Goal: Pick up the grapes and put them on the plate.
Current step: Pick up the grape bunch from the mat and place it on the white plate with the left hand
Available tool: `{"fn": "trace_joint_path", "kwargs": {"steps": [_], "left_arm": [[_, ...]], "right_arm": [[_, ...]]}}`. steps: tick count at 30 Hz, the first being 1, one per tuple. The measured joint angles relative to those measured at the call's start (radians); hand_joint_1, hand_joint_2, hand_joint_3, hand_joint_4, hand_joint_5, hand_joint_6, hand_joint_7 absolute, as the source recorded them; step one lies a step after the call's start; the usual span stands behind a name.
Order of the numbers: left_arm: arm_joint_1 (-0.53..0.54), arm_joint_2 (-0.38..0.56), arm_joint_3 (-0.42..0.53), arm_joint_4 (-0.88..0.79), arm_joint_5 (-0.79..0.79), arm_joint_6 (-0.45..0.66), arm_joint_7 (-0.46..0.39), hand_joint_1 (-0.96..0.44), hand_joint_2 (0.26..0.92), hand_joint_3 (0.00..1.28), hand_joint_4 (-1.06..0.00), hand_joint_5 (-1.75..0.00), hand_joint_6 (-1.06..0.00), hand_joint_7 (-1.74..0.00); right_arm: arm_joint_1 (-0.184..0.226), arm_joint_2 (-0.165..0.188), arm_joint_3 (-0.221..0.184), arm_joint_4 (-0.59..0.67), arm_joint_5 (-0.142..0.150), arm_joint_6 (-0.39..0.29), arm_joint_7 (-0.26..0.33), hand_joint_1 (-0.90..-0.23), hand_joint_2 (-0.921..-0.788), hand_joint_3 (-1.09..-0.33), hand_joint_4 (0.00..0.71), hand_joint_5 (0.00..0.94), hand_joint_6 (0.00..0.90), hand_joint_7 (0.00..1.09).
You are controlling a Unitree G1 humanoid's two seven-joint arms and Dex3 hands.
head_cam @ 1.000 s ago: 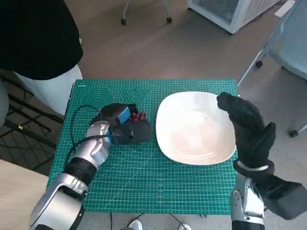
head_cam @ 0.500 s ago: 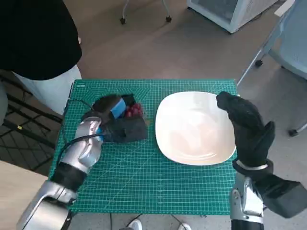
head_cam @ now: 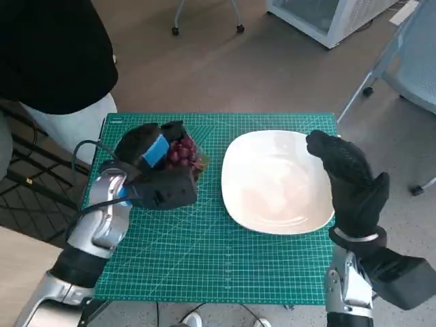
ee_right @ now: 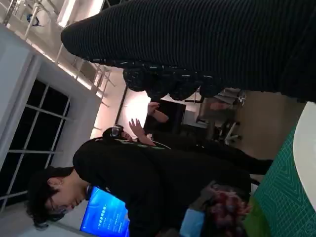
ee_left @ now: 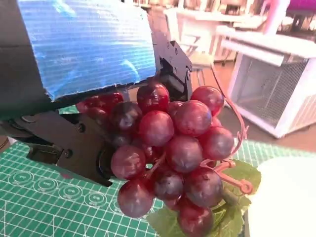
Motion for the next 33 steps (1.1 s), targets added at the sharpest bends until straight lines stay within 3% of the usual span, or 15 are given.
{"fn": "trace_joint_path", "kwargs": {"steps": [20,33], "left_arm": [[0.001,-0.039,-0.013,-0.113,0.012,0.047,-0.058,0.0,0.92,0.08,-0.7,-1.27,-0.62,-1.05],[-0.142,-0.158,-0.118,-0.131,0.034,0.029,-0.144,0.0,0.921,0.12,-0.6,-1.42,-0.63,-1.0]], "right_arm": [[-0.002,-0.003,-0.008,0.005,0.007,0.0,0.002,-0.411,-0.921,-0.54,0.368,0.0,0.171,0.39],[-0.002,-0.017,-0.025,0.006,0.033,0.002,0.025,-0.42,-0.921,-0.529,0.371,0.002,0.174,0.39]]}}
